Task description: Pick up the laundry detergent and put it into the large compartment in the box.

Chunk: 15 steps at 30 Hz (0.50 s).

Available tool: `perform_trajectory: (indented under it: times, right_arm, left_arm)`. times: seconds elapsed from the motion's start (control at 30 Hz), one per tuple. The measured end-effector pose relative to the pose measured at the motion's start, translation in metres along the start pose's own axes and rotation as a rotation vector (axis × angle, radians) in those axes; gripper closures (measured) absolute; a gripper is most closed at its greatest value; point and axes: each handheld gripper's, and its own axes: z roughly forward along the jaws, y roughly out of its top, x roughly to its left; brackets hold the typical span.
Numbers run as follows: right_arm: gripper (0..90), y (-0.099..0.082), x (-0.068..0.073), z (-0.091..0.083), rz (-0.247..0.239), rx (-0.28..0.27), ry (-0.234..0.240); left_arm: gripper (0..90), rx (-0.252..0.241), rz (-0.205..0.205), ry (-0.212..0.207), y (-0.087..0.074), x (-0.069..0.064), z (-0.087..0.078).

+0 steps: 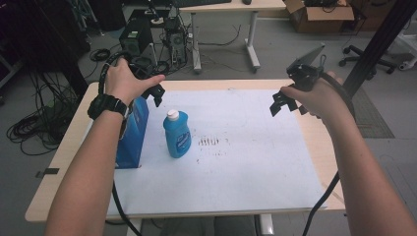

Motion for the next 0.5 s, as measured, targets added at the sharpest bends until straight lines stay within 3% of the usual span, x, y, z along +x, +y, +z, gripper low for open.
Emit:
perform_trajectory:
  times: [0.5]
  right_arm:
    - [6.0,-0.0005,-0.0010,0.0015,0.000,-0.001,0.010]
  left_arm:
    - [4.1,-0.001,0.007,-0.007,0.0021,-0.0015,-0.0042]
